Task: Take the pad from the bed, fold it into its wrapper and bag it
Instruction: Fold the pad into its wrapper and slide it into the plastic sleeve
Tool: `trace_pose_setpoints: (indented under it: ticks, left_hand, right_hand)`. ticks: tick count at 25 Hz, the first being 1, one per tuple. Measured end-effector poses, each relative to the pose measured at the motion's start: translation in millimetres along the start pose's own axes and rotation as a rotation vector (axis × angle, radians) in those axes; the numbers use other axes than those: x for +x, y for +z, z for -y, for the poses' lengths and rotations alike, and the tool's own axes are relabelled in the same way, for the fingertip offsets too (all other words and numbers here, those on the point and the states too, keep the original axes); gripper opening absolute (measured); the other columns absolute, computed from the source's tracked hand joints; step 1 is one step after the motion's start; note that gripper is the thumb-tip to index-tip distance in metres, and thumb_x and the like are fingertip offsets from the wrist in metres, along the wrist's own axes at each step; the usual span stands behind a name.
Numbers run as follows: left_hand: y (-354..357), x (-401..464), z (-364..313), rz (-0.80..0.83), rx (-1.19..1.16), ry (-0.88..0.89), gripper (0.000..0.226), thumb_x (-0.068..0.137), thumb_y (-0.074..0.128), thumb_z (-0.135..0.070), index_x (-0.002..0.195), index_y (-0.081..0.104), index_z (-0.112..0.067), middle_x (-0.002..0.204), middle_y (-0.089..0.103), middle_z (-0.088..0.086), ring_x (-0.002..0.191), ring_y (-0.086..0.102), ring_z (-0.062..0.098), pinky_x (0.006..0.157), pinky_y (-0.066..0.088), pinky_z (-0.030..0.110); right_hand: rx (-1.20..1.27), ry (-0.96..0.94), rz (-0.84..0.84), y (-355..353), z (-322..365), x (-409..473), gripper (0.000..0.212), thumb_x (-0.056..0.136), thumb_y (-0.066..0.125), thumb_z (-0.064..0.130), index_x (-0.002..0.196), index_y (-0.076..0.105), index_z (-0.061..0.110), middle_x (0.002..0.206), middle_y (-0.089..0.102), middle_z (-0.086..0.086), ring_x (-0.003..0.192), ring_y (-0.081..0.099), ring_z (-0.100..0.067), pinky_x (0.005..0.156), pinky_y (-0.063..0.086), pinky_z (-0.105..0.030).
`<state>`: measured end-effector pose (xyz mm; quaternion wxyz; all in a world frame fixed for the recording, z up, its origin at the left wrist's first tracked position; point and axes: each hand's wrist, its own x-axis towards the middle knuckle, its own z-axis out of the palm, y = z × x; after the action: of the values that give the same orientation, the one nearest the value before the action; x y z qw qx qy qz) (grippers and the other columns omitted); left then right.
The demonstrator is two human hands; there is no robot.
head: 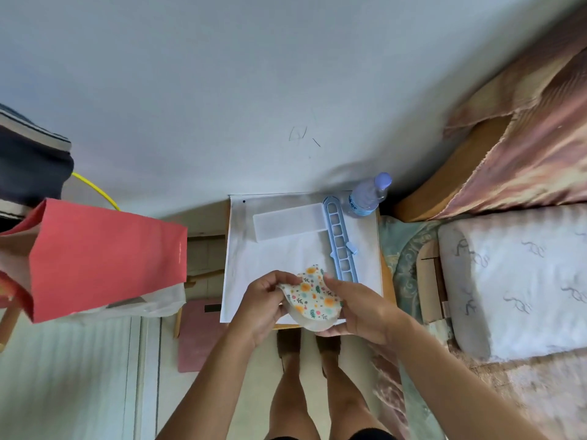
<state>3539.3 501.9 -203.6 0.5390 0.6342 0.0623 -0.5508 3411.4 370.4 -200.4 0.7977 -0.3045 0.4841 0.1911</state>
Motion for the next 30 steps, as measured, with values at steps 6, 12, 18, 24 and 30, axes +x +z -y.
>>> trace_pose_setpoints:
  ticks: [6,12,18,24,30]
  left_hand:
    - [-17,42,10,0.022,-0.23,-0.04,0.03,0.091,0.041,-0.006,0.1,0.069,-0.015,0.109,0.065,0.012,0.098,0.066,0.024,0.069,0.061,0.031]
    - [-29,98,52,-0.204,0.405,0.015,0.032,0.083,0.069,-0.019,0.113,0.061,-0.012,0.104,0.07,0.011,0.089,0.067,0.02,0.07,0.06,0.028]
    - [-33,139,90,-0.365,0.685,0.015,0.03,0.086,0.063,-0.027,0.113,0.057,-0.014,0.107,0.07,0.005,0.09,0.066,0.019,0.072,0.056,0.028]
    - [-42,149,88,-0.423,0.744,0.108,0.037,0.092,0.054,-0.03,0.127,0.049,-0.017,0.125,0.06,0.004,0.111,0.06,0.019,0.083,0.052,0.027]
    - [-54,179,62,-0.355,0.397,0.004,0.039,0.091,0.057,-0.028,0.128,0.049,-0.017,0.131,0.058,0.01,0.115,0.057,0.023,0.085,0.05,0.027]
  right_hand:
    - [0.045,-0.103,-0.108,-15,-3,49,0.026,0.08,0.07,0.004,0.104,0.062,0.009,0.101,0.072,-0.012,0.091,0.071,-0.03,0.064,0.061,-0.034]
    - [-0.181,-0.155,-0.378,-12,-12,119,0.029,0.077,0.072,0.0,0.101,0.057,0.008,0.095,0.064,-0.012,0.081,0.067,-0.026,0.056,0.058,-0.028]
    - [-0.486,-0.183,-0.626,-10,-24,178,0.023,0.081,0.068,0.003,0.095,0.052,0.01,0.089,0.062,-0.011,0.067,0.059,-0.016,0.06,0.057,-0.033]
    - [-0.959,-0.283,-0.633,-21,-6,183,0.039,0.088,0.059,0.017,0.125,0.046,0.016,0.116,0.058,-0.011,0.101,0.056,-0.025,0.077,0.049,-0.033]
    - [-1.913,-0.657,-0.511,-23,69,216,0.079,0.089,0.057,0.027,0.147,0.003,0.028,0.159,0.002,-0.009,0.145,0.002,-0.028,0.116,0.017,-0.049]
